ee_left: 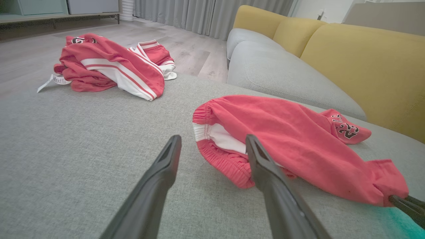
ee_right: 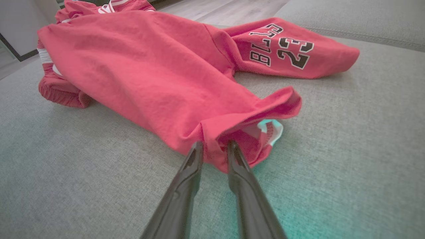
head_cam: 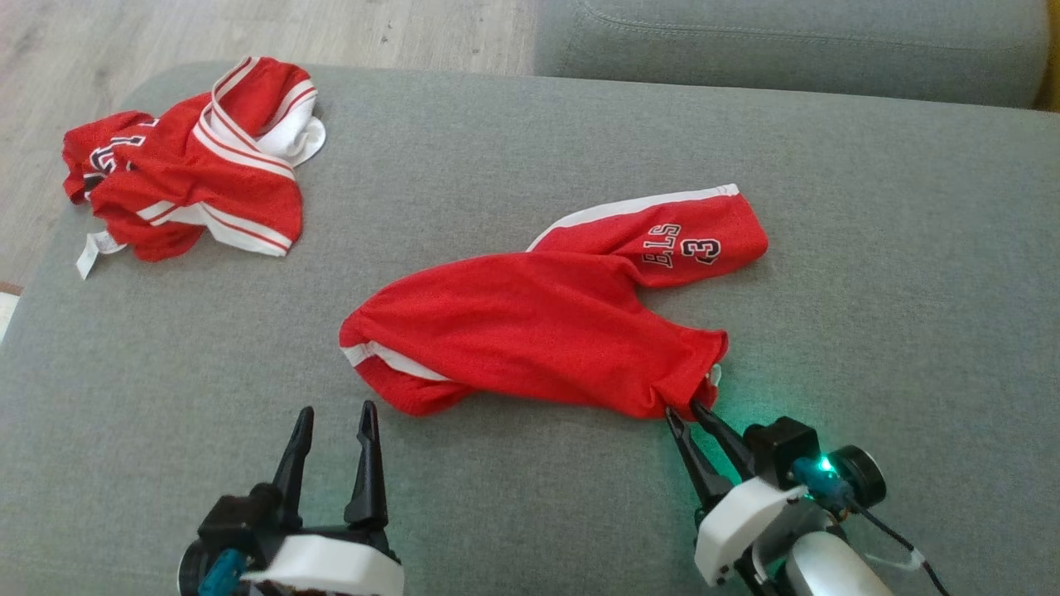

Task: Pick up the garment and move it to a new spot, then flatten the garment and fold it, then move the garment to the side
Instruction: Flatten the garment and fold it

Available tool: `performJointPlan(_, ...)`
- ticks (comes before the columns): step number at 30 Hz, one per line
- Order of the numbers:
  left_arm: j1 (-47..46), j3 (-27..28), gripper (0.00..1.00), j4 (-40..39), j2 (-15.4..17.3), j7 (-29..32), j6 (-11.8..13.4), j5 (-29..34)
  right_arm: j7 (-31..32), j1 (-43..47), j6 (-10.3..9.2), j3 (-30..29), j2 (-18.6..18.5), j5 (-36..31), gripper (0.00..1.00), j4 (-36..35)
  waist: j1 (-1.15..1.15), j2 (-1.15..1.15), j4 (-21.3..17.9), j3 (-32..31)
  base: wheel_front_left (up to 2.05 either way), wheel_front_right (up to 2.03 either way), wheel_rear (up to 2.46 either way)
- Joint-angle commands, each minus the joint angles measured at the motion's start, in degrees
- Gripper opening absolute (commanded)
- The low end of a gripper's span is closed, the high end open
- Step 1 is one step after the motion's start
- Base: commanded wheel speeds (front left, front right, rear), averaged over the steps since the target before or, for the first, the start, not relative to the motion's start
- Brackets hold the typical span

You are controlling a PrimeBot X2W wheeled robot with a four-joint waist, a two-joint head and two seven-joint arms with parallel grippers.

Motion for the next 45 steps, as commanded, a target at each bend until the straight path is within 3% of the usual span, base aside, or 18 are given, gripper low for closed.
performJointPlan(1, -1.90, 2.23, 1.00, -1.75, 0.57, -0.67, 0.27, -0.09, -0.78, -1.97, -0.04, 1.60, -0.12, 0.04, 0.32, -1.11, 0.00, 0.00, -0.12, -0.03, 0.00, 0.00, 0.00)
performJointPlan(2, -1.88, 2.27, 1.00, -1.77, 0.61, -0.70, 0.34, -0.11, -1.11, -2.45, -0.04, 1.92, -0.12, -0.05, 0.21, -0.81, 0.00, 0.00, -0.23, -0.07, 0.00, 0.00, 0.00)
performJointPlan(3, -1.85, 2.31, 1.00, -1.80, 0.66, -0.72, 0.41, -0.12, -1.61, -2.90, -0.04, 2.15, -0.12, -0.09, 0.02, -0.61, 0.00, 0.00, -0.35, -0.11, 0.00, 0.00, 0.00)
performJointPlan(4, -1.80, 2.33, 1.00, -1.86, 0.72, -0.74, 0.50, -0.11, -2.10, -3.30, -0.04, 2.31, -0.12, -0.01, 0.00, -0.52, 0.00, 0.00, -0.49, -0.17, 0.00, 0.00, 0.00)
performJointPlan(9, -1.44, 2.38, 1.00, -2.05, 1.04, -0.78, 0.82, -0.11, -3.76, -4.23, -0.04, 4.01, -0.12, 0.93, 0.00, -2.52, 0.00, 0.00, -1.20, -0.83, 0.00, 0.00, 0.00)
performJointPlan(14, -0.85, 2.38, 1.00, -2.04, 1.31, -0.96, 1.07, -0.08, -3.65, -1.78, -0.04, 4.67, -0.12, 2.50, 0.00, -9.30, 0.00, 0.00, -1.80, -2.58, 0.00, 0.00, 0.00)
performJointPlan(23, 1.07, 2.68, 1.00, -3.74, 2.25, -0.92, 2.01, -0.14, 3.85, 9.02, -0.04, 5.21, -0.12, 6.15, 0.00, -27.34, 0.00, 0.00, -2.17, -5.69, 0.00, 0.00, 0.00)
performJointPlan(26, 1.40, 2.43, 1.00, -4.54, 2.37, -0.78, 2.27, 0.00, 5.91, 10.13, -0.04, 3.53, -0.12, 7.69, 0.00, -30.23, 0.00, 0.00, -1.90, -5.65, 0.00, 0.00, 0.00)
performJointPlan(29, 1.11, 1.96, 1.00, -5.25, 2.29, -0.66, 2.28, 0.24, 6.91, 8.71, -0.04, 0.75, -0.12, 9.98, 0.00, -28.31, 0.00, 0.00, -1.21, -4.81, 0.00, 0.00, 0.00)
performJointPlan(37, -1.32, 0.94, 1.00, -5.67, 1.48, -0.98, 1.56, 0.80, 6.49, -2.56, -0.04, -7.70, -0.12, 8.12, 0.00, -13.40, 0.00, 0.00, 1.96, -0.40, 0.00, 0.00, 0.00)
performJointPlan(45, -4.84, 0.02, 1.00, -4.20, -0.23, -1.90, 0.13, 1.58, 5.10, -15.71, -0.04, -17.24, -0.12, 2.27, 0.00, 1.23, 0.00, 0.00, 4.51, 4.53, 0.00, 0.00, 0.00)
